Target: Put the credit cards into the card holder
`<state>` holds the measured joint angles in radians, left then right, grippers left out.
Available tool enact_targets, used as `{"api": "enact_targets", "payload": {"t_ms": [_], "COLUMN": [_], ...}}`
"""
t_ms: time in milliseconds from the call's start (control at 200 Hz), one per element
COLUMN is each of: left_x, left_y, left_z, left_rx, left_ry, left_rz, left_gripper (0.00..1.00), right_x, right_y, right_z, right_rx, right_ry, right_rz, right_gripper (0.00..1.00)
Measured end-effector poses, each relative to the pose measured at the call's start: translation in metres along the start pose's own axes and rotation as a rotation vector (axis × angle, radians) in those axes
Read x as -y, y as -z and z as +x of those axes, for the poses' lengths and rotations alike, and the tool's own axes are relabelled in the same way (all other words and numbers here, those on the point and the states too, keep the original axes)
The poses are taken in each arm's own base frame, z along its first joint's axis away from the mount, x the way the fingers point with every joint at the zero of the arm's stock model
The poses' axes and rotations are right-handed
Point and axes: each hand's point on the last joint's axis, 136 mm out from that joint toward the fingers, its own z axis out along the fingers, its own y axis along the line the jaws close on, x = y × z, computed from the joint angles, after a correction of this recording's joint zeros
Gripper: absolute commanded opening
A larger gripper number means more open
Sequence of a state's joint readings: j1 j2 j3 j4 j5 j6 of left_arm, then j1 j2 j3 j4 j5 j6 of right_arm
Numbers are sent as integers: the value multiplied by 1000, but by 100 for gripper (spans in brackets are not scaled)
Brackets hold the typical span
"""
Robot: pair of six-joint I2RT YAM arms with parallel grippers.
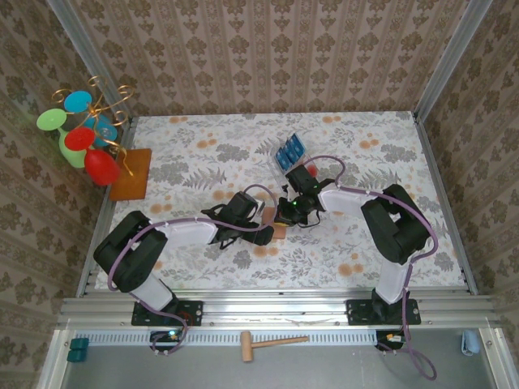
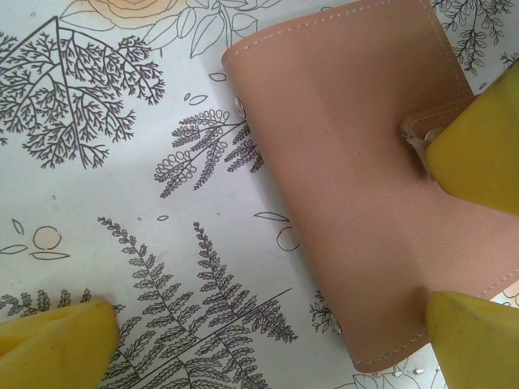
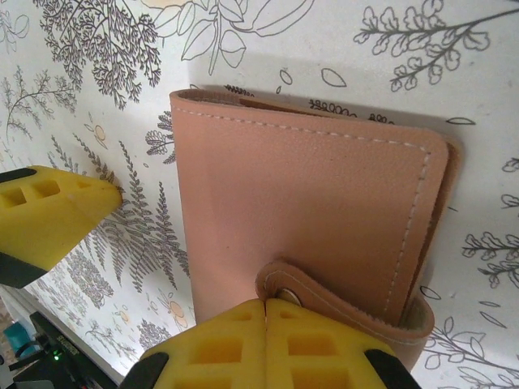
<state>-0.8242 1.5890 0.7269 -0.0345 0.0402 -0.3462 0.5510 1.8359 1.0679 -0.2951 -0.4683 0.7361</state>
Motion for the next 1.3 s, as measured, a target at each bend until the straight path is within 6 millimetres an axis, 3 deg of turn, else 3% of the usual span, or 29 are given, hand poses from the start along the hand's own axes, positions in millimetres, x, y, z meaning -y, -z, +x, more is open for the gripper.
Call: {"api": "enact_targets", "payload": {"t_ms": [990, 1085, 1300], "left_x": [0, 0, 0], "left_y": [0, 0, 3], "left_z": [0, 0, -2], "left_rx": [0, -1, -1], "left_ry": [-3, -3, 4], "left_rz": [0, -1, 6], "left_gripper": [100, 100, 100], "right_x": [5, 3, -10], "right_y": [-4, -3, 8], "right_z": [-1, -2, -14], "right_rx": [63, 60, 56], "right_ry": [-33, -35, -47], "right_rz": [-188, -185, -158], "right_gripper": [0, 6, 34]}}
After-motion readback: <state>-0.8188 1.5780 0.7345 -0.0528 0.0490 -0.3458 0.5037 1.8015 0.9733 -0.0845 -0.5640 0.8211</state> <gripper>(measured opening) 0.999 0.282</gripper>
